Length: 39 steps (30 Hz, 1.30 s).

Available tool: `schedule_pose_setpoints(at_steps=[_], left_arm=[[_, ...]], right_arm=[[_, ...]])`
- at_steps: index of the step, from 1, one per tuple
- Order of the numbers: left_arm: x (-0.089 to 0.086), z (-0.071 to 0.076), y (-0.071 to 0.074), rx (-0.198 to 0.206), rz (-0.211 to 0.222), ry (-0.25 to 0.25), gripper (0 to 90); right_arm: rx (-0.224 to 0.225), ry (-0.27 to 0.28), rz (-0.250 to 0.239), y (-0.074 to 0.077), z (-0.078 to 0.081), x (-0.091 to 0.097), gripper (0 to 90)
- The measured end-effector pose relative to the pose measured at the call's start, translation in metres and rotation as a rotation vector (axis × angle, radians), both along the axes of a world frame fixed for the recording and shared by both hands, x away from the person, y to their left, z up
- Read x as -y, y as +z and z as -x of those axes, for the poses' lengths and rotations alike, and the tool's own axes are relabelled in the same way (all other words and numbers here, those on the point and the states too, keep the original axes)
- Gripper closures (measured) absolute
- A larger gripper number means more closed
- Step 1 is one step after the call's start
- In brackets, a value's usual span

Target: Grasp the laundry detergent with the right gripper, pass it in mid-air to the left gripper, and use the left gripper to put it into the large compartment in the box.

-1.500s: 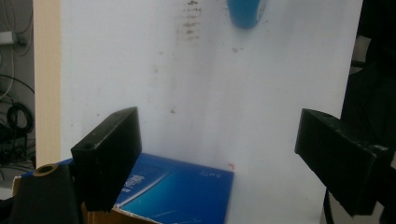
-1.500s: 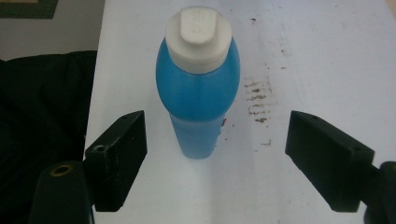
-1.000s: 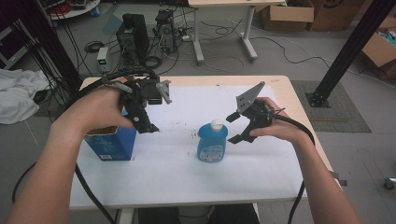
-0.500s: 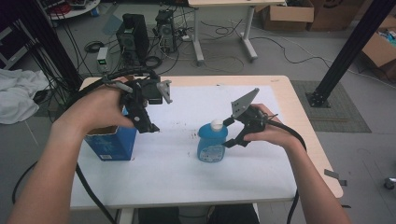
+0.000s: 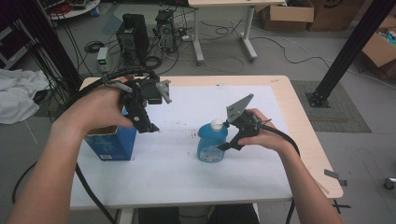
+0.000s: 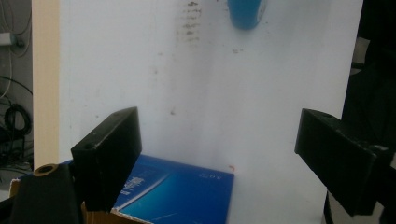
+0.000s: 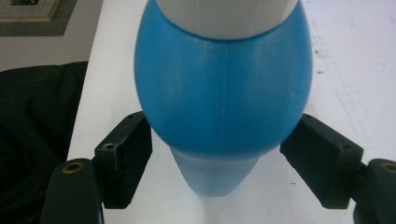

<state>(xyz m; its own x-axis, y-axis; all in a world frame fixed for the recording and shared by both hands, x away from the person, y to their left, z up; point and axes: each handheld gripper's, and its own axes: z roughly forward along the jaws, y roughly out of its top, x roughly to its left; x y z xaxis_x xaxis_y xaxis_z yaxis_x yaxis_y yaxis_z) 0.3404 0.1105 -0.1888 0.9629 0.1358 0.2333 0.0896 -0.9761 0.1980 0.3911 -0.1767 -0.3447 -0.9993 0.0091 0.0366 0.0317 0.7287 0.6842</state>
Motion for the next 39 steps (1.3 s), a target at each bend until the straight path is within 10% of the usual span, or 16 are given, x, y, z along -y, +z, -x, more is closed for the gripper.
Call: schedule_pose_setpoints(at_steps=[39], left_arm=[[0.0042, -0.0002, 0.0020, 0.002, 0.004, -0.009, 15.4]], right_arm=[[0.046, 0.022, -0.054, -0.0073, -0.0008, -0.0068, 46.3]])
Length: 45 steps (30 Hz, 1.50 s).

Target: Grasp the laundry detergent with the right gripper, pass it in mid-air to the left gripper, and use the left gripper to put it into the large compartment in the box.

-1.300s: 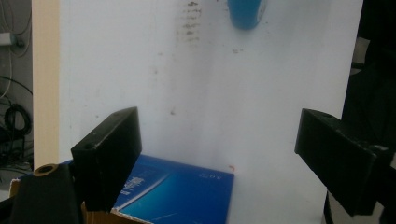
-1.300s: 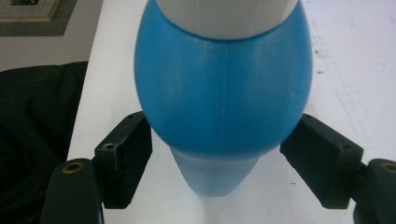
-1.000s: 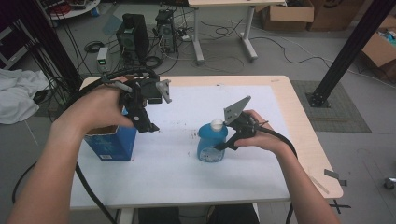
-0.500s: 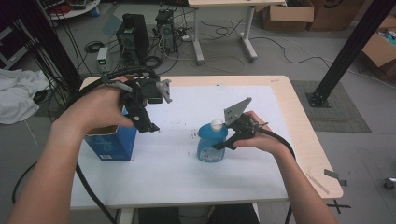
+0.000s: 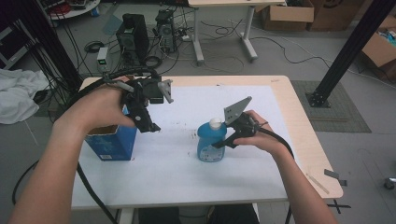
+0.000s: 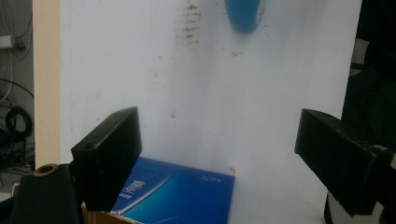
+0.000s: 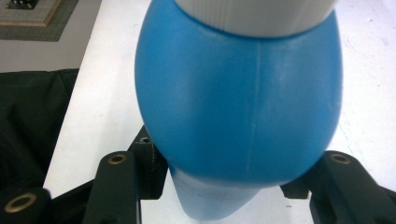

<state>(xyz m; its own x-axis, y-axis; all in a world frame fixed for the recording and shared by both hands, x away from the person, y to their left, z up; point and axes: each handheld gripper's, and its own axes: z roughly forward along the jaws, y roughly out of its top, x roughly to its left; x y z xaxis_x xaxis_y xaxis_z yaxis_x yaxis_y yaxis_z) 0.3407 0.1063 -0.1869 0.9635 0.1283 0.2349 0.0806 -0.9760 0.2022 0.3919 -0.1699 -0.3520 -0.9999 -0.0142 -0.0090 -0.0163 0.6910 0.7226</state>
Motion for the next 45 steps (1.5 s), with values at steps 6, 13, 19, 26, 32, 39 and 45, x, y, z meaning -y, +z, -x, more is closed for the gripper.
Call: schedule_pose_setpoints(at_steps=[6, 13, 19, 26, 32, 39, 45], left_arm=[[0.003, 0.000, 0.002, -0.001, -0.001, -0.009, 15.4], [0.009, 0.002, 0.008, -0.001, 0.006, -0.019, 15.4], [0.012, 0.004, 0.012, -0.009, 0.017, -0.024, 15.4], [0.014, 0.007, 0.018, -0.018, 0.036, -0.021, 15.3], [0.019, 0.007, 0.021, -0.027, 0.035, -0.032, 15.3], [0.027, 0.007, 0.022, -0.039, 0.043, -0.042, 15.4], [0.032, 0.005, 0.020, -0.053, 0.064, -0.039, 15.4]], right_arm=[[0.007, 0.025, 0.010, 0.006, 0.002, -0.008, 46.6], [0.031, 0.053, -0.002, 0.024, 0.005, -0.020, 46.7], [0.048, 0.082, -0.002, 0.041, 0.009, -0.034, 46.7], [0.059, 0.106, 0.004, 0.059, 0.011, -0.055, 46.7], [0.062, 0.129, -0.011, 0.070, 0.014, -0.072, 46.7], [0.063, 0.147, -0.011, 0.078, 0.017, -0.086, 46.7], [0.072, 0.155, -0.008, 0.083, 0.020, -0.092, 46.7]])
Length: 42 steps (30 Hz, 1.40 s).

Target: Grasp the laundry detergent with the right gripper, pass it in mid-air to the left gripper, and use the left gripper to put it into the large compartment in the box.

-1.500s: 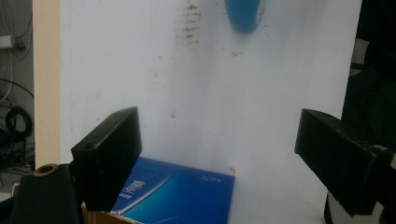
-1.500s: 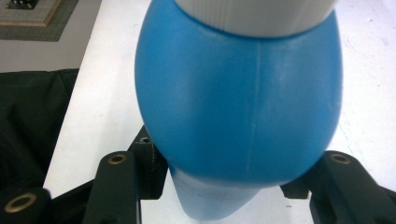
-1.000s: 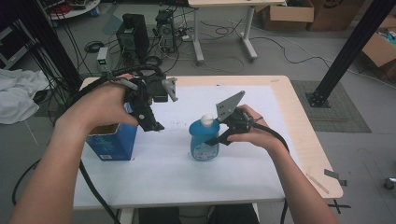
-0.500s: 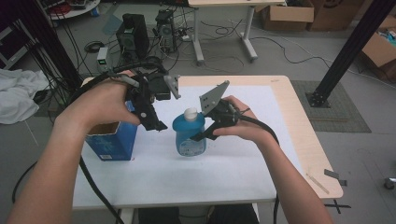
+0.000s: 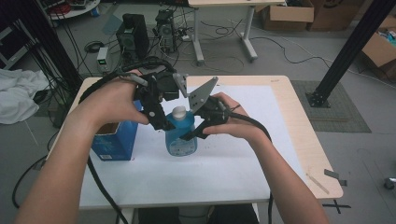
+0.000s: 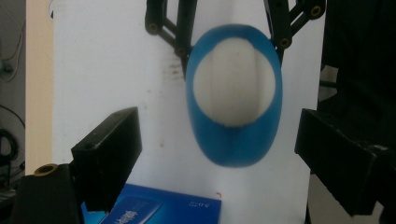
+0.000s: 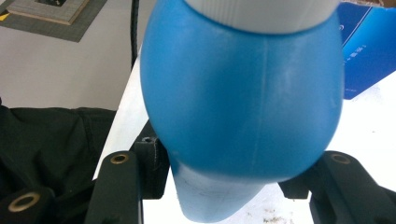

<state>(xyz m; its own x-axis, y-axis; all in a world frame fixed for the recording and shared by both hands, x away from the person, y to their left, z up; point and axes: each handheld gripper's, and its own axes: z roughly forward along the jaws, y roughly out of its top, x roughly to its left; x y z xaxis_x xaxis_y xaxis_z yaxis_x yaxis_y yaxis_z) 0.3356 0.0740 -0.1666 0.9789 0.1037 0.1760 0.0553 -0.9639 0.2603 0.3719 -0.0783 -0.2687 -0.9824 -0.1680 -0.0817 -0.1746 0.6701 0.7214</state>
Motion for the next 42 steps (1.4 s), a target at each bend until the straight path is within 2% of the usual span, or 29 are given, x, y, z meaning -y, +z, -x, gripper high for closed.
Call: schedule_pose_setpoints(at_steps=[21, 31, 42], left_arm=[[0.018, -0.003, -0.012, -0.028, -0.020, -0.005, 16.5], [0.022, -0.004, -0.015, -0.054, -0.021, -0.001, 22.4], [0.022, -0.004, -0.016, -0.058, -0.021, -0.006, 28.7]], right_arm=[[-0.001, 0.001, -0.012, 0.008, 0.002, 0.001, 46.7], [-0.012, -0.005, -0.007, 0.008, 0.004, 0.003, 46.6], [-0.014, -0.005, -0.006, 0.009, 0.005, 0.005, 46.6]])
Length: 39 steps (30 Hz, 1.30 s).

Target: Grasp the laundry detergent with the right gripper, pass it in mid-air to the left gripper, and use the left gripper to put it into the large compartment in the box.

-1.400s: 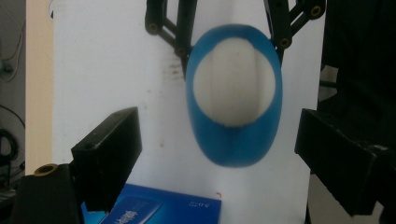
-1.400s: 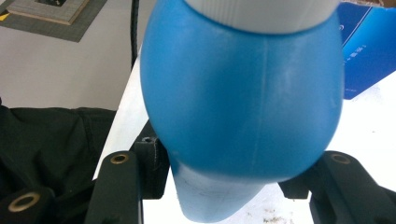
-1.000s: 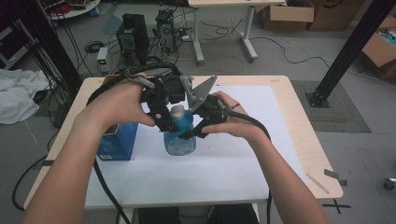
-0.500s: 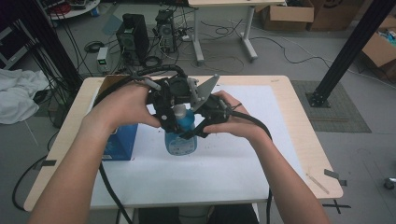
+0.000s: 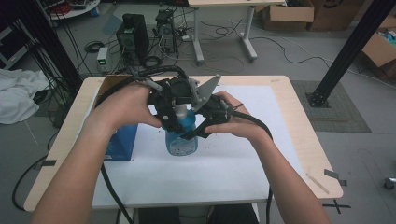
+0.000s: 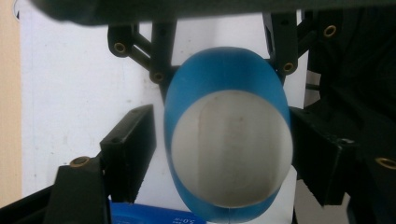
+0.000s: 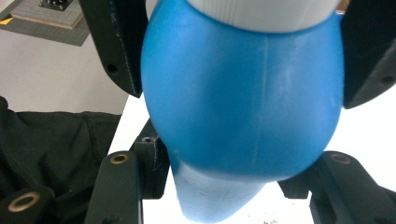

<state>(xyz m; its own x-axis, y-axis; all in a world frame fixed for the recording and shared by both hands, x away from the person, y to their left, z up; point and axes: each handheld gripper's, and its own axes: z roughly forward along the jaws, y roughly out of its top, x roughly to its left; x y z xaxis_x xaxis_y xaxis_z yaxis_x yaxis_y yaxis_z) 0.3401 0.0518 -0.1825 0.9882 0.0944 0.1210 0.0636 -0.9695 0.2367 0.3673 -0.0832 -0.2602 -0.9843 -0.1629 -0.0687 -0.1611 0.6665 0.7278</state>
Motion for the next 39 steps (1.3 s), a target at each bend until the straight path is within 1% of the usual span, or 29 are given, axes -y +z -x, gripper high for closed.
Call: schedule_pose_setpoints(at_steps=[3, 10, 12, 14, 19, 21, 24, 29, 33, 37, 39], left_arm=[[-0.0002, 0.0002, -0.0004, 0.008, 0.000, 0.001, 29.3], [-0.0004, 0.0010, -0.0008, 0.010, -0.002, -0.002, 32.3], [-0.0004, 0.0012, -0.0009, 0.013, -0.003, 0.000, 32.0], [-0.0002, 0.0017, -0.0011, 0.015, -0.006, -0.002, 33.1], [0.0000, 0.0023, -0.0009, 0.018, -0.004, -0.002, 34.3], [-0.0005, 0.0024, -0.0008, 0.016, -0.001, -0.003, 35.1], [-0.0007, 0.0026, -0.0008, 0.018, 0.004, -0.003, 36.5], [0.0002, 0.0024, -0.0013, 0.016, -0.002, -0.003, 37.3], [0.0008, 0.0026, -0.0019, 0.018, -0.003, -0.001, 37.3], [0.0018, 0.0027, -0.0022, 0.021, -0.011, -0.002, 37.3], [0.0028, 0.0033, -0.0028, 0.025, -0.017, -0.003, 37.3]], right_arm=[[-0.001, -0.001, -0.005, 0.0003, -0.0003, 0.0010, 46.6], [-0.005, 0.000, -0.004, 0.0003, 0.0002, 0.0009, 46.6], [0.001, 0.005, -0.009, 0.0000, -0.0002, 0.0006, 46.6], [-0.008, -0.001, -0.005, 0.0003, 0.0004, 0.0009, 46.6], [-0.011, -0.002, -0.007, 0.0002, 0.0006, 0.0011, 46.6], [0.008, -0.003, -0.009, -0.0002, -0.0010, 0.0015, 46.6], [0.009, 0.002, -0.011, -0.0001, -0.0017, 0.0023, 46.6], [0.006, 0.005, -0.011, -0.0005, -0.0022, 0.0024, 46.6], [0.002, -0.006, -0.006, -0.0007, -0.0013, 0.0024, 46.6], [-0.003, -0.008, -0.003, -0.0008, -0.0013, 0.0026, 46.6], [0.001, -0.002, -0.006, -0.0010, -0.0019, 0.0023, 46.6]])
